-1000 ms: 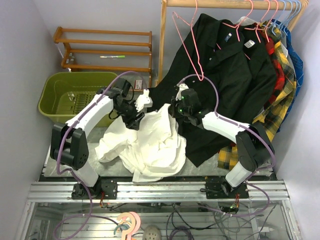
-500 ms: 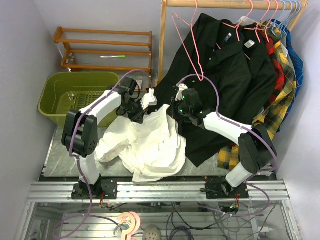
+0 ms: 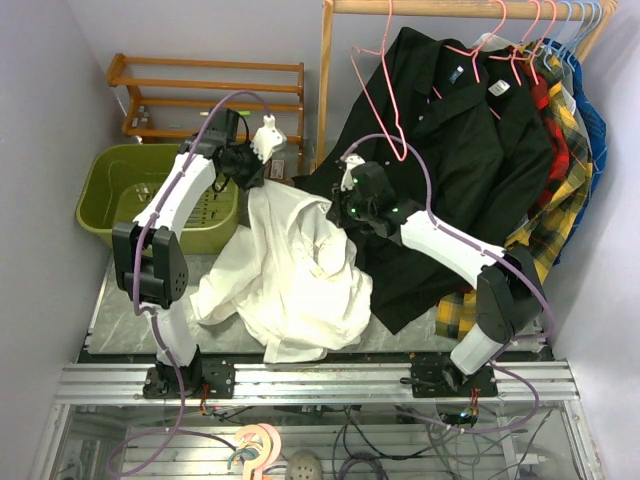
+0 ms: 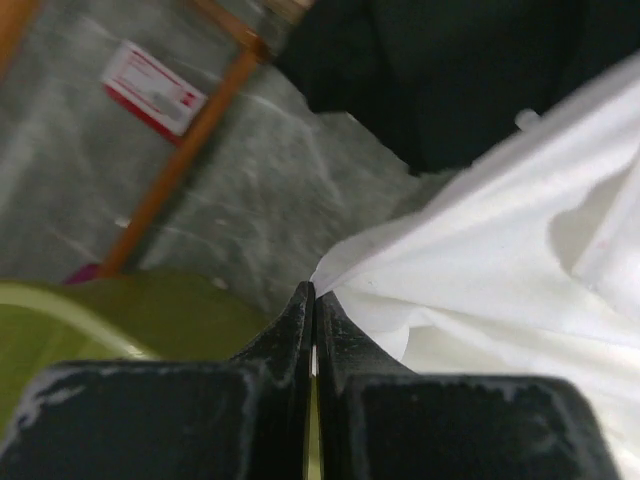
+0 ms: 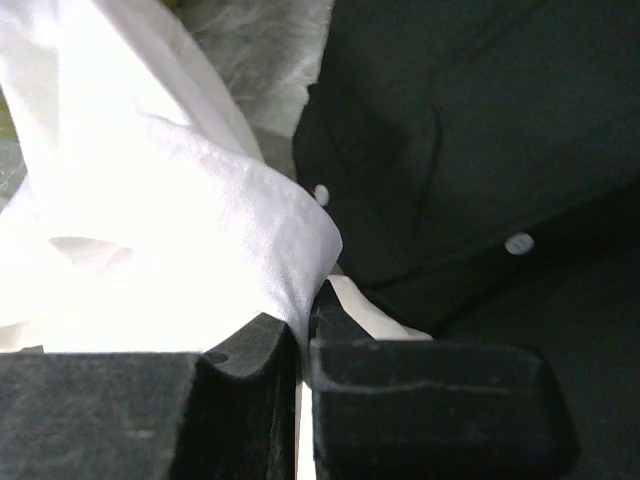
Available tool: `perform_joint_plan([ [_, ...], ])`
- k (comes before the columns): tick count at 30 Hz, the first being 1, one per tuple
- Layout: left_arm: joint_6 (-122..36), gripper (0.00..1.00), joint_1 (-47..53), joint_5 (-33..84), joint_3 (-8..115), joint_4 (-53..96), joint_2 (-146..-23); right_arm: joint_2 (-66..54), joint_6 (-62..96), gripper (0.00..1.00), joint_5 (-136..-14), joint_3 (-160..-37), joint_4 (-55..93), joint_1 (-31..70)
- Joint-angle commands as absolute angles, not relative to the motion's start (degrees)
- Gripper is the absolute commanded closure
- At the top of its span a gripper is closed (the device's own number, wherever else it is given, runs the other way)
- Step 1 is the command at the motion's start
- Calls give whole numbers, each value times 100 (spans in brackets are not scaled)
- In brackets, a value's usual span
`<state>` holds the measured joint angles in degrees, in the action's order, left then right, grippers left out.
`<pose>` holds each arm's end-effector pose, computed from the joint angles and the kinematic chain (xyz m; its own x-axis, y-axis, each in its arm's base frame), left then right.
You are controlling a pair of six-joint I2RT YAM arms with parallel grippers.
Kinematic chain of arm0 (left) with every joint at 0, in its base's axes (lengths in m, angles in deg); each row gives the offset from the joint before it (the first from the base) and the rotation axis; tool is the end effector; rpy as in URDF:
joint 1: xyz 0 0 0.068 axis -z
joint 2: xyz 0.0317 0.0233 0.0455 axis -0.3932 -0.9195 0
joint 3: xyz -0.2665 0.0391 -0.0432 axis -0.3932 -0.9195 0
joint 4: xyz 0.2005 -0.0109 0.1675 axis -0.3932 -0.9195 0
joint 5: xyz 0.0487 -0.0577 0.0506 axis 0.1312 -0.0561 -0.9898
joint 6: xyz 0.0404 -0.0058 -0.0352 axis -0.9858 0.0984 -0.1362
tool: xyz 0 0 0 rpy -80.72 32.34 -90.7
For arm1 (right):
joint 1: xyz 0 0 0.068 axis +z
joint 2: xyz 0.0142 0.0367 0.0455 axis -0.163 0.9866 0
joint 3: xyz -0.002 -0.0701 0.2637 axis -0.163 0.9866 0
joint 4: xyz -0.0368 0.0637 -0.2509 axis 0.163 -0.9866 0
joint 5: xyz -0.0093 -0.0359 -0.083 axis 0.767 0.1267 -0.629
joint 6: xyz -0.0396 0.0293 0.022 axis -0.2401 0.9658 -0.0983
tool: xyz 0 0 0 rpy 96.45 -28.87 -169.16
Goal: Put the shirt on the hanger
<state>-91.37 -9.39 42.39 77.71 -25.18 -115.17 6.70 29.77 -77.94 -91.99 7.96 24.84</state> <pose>0.3898 -0.1111 0.2994 -0.3643 0.6438 -0.6729 0.8359 0.5446 0.0685 0.3078 0.2130 0.2666 -0.6616 -0.0459 -0.7484 -0.4189 0.8504 0.3182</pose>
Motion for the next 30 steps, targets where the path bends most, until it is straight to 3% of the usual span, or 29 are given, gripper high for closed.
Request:
perform_joint_plan([
  [1, -8869, 93, -1058, 3323, 8401, -2281, -11952, 869, 2745, 100, -8400, -9562, 209, 2678],
  [5, -8975, 93, -1052, 3370, 9369, -2986, -12675, 1079, 2683, 100, -8480, -9806, 99, 2727],
  [7, -8969, 87, -1050, 3584, 9552, -3230, -12778, 1102, 2610, 100, -8482, -9864, 47, 2746],
  [9, -8871, 78, -1030, 3612, 9200, -3042, -12571, 992, 2572, 98, -8487, -9746, 141, 2778],
  [12, -8523, 54, -989, 3424, 8561, -2612, -11968, 672, 2656, 88, -8456, -9302, 486, 2772],
  [14, -7930, 48, -988, 3338, 8441, -2554, -11660, 486, 2746, 86, -8519, -9000, 687, 2777],
  [16, -7744, 25, -909, 3923, 8636, -3153, -11385, 414, 2832, 88, -8602, -8840, 773, 2772],
  [19, -7619, 23, -302, 3942, 8257, -3197, -10486, 539, 2919, 100, -8556, -8814, 784, 2766],
  [22, -7352, 22, 438, 3320, 6969, -2433, -9702, 757, 3046, 99, -8579, -8976, 714, 2764],
  [24, -7231, 24, 637, 3210, 6454, -2210, -9707, 827, 3149, 86, -8613, -9032, 665, 2769],
  [25, -7160, 24, 650, 3197, 6253, -2103, -9783, 789, 3192, 71, -8652, -8966, 700, 2769],
  [26, -7102, 25, 647, 3132, 6081, -1969, -9850, 671, 3280, 46, -8724, -8833, 811, 2768],
  [27, -7049, 26, 655, 3014, 5919, -1774, -9894, 505, 3363, 8, -8789, -8630, 968, 2763],
  [28, -7011, 26, 655, 2899, 5791, -1603, -9945, 279, 3421, 1, -8868, -8392, 1176, 2767],
  [30, -7081, 26, 647, 2796, 5756, -1521, -10084, -127, 3535, 0, -9081, -7970, 1403, 2770],
])
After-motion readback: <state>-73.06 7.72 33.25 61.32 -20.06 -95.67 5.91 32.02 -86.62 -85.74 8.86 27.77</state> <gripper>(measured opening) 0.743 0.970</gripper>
